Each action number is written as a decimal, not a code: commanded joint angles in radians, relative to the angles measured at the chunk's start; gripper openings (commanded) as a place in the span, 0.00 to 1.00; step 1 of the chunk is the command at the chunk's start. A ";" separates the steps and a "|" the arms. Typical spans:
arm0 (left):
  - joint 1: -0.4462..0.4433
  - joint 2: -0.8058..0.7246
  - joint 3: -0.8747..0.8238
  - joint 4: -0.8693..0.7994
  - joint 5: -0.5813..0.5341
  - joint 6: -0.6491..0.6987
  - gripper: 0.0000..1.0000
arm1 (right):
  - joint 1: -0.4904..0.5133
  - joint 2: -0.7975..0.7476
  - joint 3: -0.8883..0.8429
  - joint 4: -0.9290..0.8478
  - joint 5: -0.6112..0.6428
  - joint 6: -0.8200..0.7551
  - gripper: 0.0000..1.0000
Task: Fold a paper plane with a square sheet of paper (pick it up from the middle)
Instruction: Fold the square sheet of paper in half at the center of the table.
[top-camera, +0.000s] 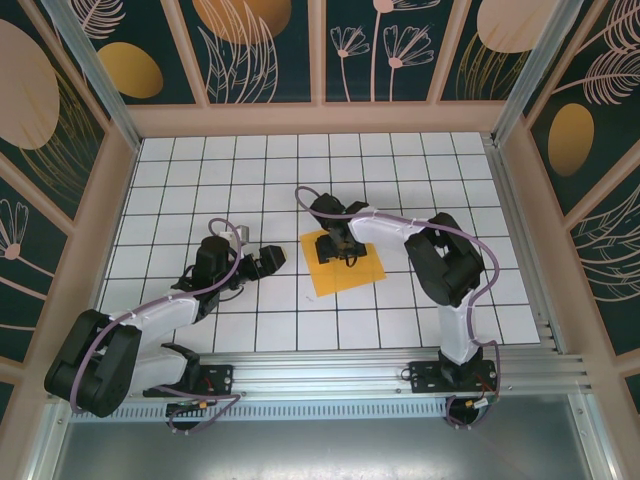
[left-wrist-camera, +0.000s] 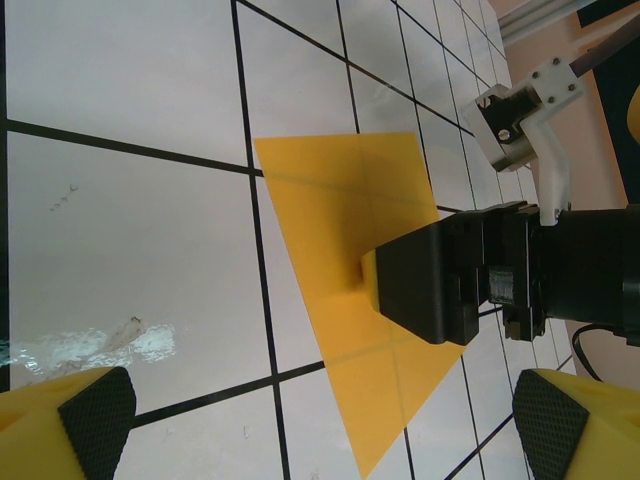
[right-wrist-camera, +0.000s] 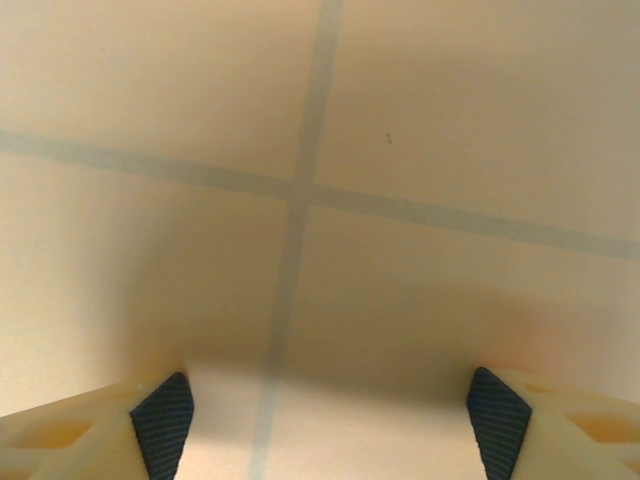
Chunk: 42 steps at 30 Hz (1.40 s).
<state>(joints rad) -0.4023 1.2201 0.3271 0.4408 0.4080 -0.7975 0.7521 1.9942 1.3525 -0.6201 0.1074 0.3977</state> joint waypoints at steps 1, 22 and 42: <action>-0.003 -0.013 0.027 -0.012 0.021 0.023 0.99 | 0.000 -0.021 0.034 -0.066 -0.014 -0.034 0.81; -0.005 0.001 0.026 -0.025 0.059 0.031 0.99 | -0.020 0.108 -0.013 -0.065 -0.103 -0.092 0.86; -0.004 -0.064 0.038 -0.057 -0.002 0.007 0.99 | -0.011 -0.121 0.058 -0.049 -0.116 -0.018 0.35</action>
<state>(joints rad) -0.4023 1.1961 0.3351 0.3931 0.4347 -0.7876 0.7383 1.9827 1.4033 -0.6804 0.0437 0.3523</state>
